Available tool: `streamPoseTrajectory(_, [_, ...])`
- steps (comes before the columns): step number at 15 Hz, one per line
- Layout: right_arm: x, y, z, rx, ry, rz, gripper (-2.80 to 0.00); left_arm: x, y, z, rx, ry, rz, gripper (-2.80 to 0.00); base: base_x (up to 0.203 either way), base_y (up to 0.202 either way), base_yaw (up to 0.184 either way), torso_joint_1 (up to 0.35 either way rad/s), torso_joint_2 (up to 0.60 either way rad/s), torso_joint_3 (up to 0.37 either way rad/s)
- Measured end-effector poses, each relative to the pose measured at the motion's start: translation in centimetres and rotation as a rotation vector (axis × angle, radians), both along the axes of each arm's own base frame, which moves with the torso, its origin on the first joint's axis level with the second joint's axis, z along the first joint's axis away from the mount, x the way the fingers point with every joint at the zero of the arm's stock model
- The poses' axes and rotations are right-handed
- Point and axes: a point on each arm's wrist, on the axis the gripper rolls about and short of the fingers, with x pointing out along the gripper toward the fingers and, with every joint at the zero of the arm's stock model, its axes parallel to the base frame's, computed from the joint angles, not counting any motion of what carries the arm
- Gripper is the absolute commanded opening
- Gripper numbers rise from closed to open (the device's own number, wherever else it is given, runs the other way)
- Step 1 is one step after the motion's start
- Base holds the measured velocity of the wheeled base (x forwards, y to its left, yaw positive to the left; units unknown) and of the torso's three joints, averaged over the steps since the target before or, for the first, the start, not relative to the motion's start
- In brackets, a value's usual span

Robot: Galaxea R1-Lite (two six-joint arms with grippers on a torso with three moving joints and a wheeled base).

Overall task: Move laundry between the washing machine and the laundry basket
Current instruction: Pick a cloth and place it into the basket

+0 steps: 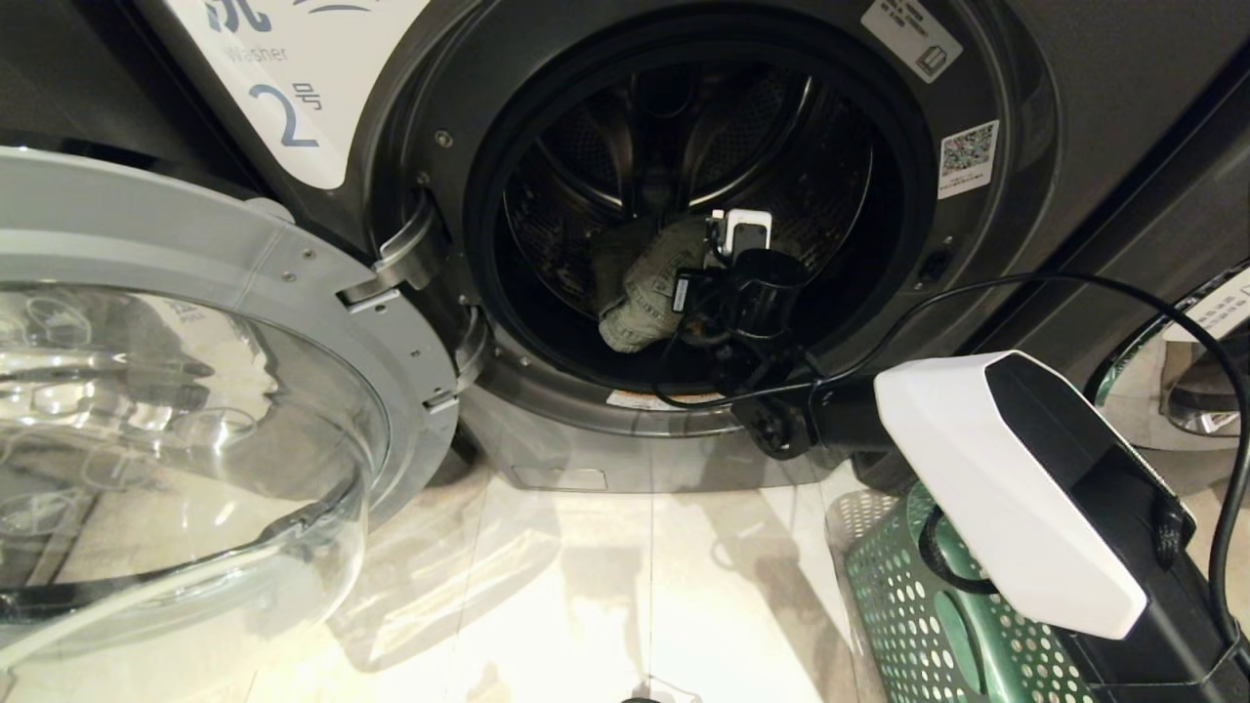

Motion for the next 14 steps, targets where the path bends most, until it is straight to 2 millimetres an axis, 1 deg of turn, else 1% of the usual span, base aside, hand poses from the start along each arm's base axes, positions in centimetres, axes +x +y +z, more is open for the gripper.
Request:
streamPoseTrajectory(1, [-0.6, 0.3, 0.7, -0.004, -0.096, 0.025, -2.8, 0.0, 0.0, 0.0, 0.0, 0.0, 0.0, -2.8, 0.0, 0.0, 0.0, 0.0, 0.0, 0.0])
streamPoseTrajectory(2, [-1.1, 0.6, 0.9, 0.0, -0.163, 0.031, -2.8, 0.0, 0.0, 0.0, 0.0, 0.0, 0.0, -2.8, 0.0, 0.0, 0.0, 0.0, 0.0, 0.0])
streamPoseTrajectory(3, [-1.5, 0.9, 0.6, 0.021, -0.179, 0.012, -2.8, 0.0, 0.0, 0.0, 0.0, 0.0, 0.0, -2.8, 0.0, 0.0, 0.0, 0.0, 0.0, 0.0])
streamPoseTrajectory(4, [-1.5, 1.0, 0.0, 0.048, -0.147, -0.026, -2.8, 0.0, 0.0, 0.0, 0.0, 0.0, 0.0, -2.8, 0.0, 0.0, 0.0, 0.0, 0.0, 0.0])
streamPoseTrajectory(5, [-1.3, 1.0, -0.5, 0.071, -0.092, -0.052, -2.8, 0.0, 0.0, 0.0, 0.0, 0.0, 0.0, -2.8, 0.0, 0.0, 0.0, 0.0, 0.0, 0.0])
streamPoseTrajectory(7, [-0.9, 1.7, -2.3, 0.094, 0.102, -0.082, -2.8, 0.0, 0.0, 0.0, 0.0, 0.0, 0.0, -2.8, 0.0, 0.0, 0.0, 0.0, 0.0, 0.0])
streamPoseTrajectory(9, [-0.8, 1.7, -3.8, 0.114, 0.285, -0.13, -2.8, 0.0, 0.0, 0.0, 0.0, 0.0, 0.0, -2.8, 0.0, 0.0, 0.0, 0.0, 0.0, 0.0])
streamPoseTrajectory(10, [-1.0, 1.5, -4.1, 0.123, 0.361, -0.146, -2.8, 0.0, 0.0, 0.0, 0.0, 0.0, 0.0, -2.8, 0.0, 0.0, 0.0, 0.0, 0.0, 0.0])
streamPoseTrajectory(12, [-1.9, 1.2, -3.9, 0.129, 0.483, -0.16, -2.8, 0.0, 0.0, 0.0, 0.0, 0.0, 0.0, -2.8, 0.0, 0.0, 0.0, 0.0, 0.0, 0.0])
streamPoseTrajectory(14, [-3.2, 0.6, -2.7, 0.11, 0.562, -0.165, -2.8, 0.0, 0.0, 0.0, 0.0, 0.0, 0.0, -2.8, 0.0, 0.0, 0.0, 0.0, 0.0, 0.0])
